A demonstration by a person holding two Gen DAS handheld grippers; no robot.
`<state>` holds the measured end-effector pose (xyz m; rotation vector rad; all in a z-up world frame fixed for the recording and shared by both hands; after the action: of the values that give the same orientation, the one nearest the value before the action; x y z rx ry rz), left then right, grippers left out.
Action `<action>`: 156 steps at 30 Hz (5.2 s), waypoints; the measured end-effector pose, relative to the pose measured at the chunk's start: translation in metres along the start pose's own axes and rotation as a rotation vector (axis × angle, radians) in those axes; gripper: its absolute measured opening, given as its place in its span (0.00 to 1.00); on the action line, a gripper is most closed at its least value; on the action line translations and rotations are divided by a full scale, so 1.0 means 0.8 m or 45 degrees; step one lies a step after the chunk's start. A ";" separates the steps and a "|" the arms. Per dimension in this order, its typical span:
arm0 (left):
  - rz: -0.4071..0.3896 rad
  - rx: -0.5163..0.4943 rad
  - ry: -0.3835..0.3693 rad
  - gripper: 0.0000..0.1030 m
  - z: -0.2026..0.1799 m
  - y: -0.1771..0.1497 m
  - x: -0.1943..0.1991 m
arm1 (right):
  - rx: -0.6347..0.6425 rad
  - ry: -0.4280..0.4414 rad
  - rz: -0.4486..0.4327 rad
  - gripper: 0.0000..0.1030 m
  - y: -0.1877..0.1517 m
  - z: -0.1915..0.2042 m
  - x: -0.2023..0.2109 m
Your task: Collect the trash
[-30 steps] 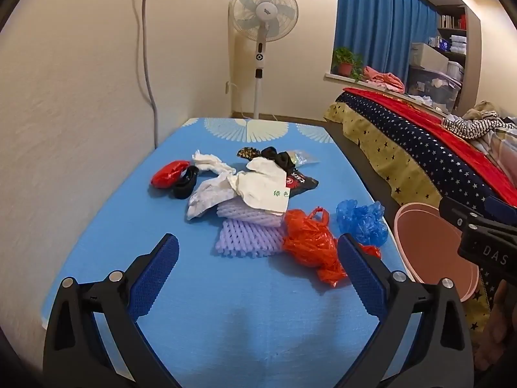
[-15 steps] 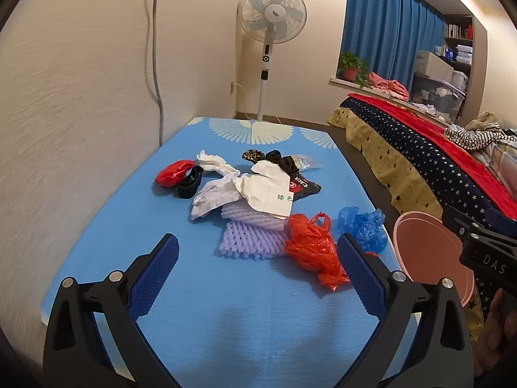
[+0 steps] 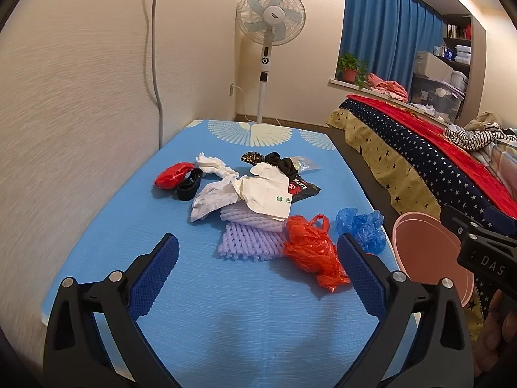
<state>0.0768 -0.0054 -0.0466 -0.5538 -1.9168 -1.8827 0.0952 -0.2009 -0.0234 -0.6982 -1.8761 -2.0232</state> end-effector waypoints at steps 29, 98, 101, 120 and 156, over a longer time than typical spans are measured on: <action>0.000 -0.011 -0.011 0.92 -0.004 0.000 0.004 | -0.016 0.048 -0.004 0.86 0.000 0.003 0.003; 0.196 0.103 -0.323 0.14 -0.061 -0.020 -0.117 | -0.307 0.305 0.350 0.03 -0.051 0.038 -0.145; 0.175 0.097 -0.324 0.14 -0.061 -0.014 -0.109 | -0.304 0.306 0.319 0.03 -0.045 0.034 -0.132; 0.043 0.056 -0.323 0.13 -0.071 0.018 -0.055 | -0.258 0.227 0.097 0.03 0.002 0.003 -0.044; -0.047 -0.077 -0.532 0.13 -0.187 0.044 -0.042 | -0.327 -0.237 -0.042 0.03 0.030 -0.148 -0.007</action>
<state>0.1250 -0.1545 -0.0326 -1.0042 -2.1359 -1.9719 0.0944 -0.3213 -0.0100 -0.9569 -1.7489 -2.3177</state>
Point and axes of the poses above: each gripper's, at about its wrist camera, not at the fingertips, and x roughly against the way its jaws point, z to its left, y to its top, the point moved 9 cm from there along -x, roughly the way its jaws point, and after that the axes turned 6 degrees about -x, right-handed, at the moved point
